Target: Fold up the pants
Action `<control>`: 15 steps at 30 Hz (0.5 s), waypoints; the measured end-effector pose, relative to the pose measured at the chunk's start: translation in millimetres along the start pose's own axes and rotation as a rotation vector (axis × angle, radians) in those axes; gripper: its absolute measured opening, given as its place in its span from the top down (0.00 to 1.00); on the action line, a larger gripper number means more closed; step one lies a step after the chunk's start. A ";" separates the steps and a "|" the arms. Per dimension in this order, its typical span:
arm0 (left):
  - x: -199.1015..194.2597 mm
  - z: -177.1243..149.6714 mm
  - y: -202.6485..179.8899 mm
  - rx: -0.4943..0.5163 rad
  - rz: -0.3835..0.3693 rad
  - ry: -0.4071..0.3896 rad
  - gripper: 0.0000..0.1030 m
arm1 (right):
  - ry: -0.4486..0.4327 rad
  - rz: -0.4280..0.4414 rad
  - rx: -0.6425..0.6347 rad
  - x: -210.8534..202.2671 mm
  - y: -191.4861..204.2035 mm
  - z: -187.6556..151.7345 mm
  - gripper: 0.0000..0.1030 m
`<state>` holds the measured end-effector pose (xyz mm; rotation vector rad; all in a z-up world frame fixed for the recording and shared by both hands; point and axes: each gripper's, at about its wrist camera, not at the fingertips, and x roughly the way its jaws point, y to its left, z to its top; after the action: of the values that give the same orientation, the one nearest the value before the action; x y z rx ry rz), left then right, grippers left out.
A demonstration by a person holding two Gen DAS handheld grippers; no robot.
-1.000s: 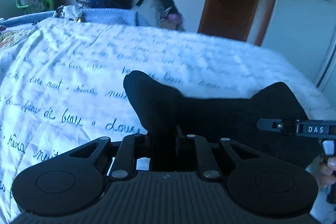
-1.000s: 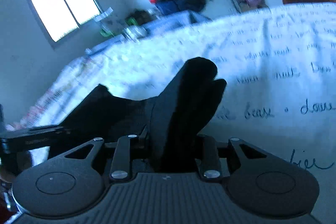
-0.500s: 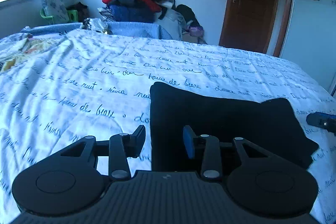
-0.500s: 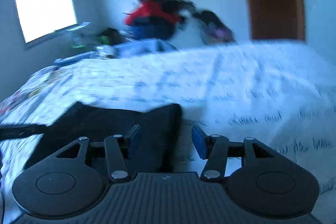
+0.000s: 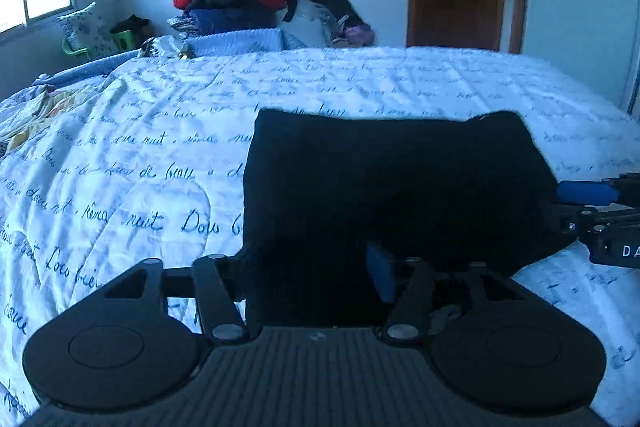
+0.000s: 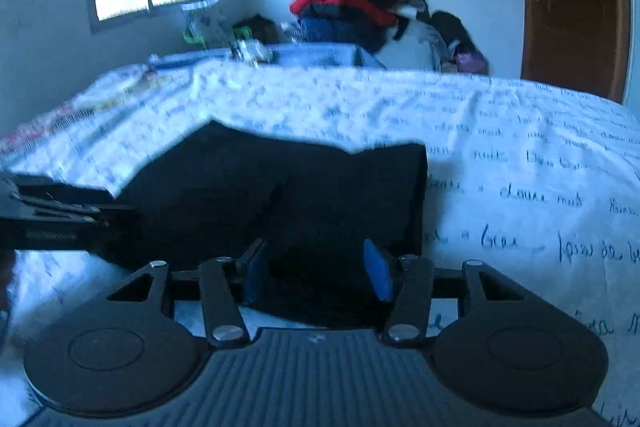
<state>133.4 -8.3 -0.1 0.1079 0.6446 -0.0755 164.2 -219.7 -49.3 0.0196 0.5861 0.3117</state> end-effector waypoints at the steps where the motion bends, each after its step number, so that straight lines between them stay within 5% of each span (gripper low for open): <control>1: -0.2 -0.7 -0.1 -0.007 0.009 0.005 0.40 | 0.005 -0.017 0.001 3.2 0.6 -0.7 0.50; 8: -21.4 -2.3 1.8 -0.082 -0.034 0.036 0.31 | -0.048 -0.028 0.058 -24.5 7.5 5.1 0.44; 15: -33.4 -14.5 -6.8 -0.083 -0.029 0.072 0.23 | 0.004 -0.001 0.093 -35.4 21.1 -7.8 0.43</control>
<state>97.5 -12.0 8.0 0.0211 0.7206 -0.0729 126.1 -210.6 -34.4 0.1088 0.6047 0.2835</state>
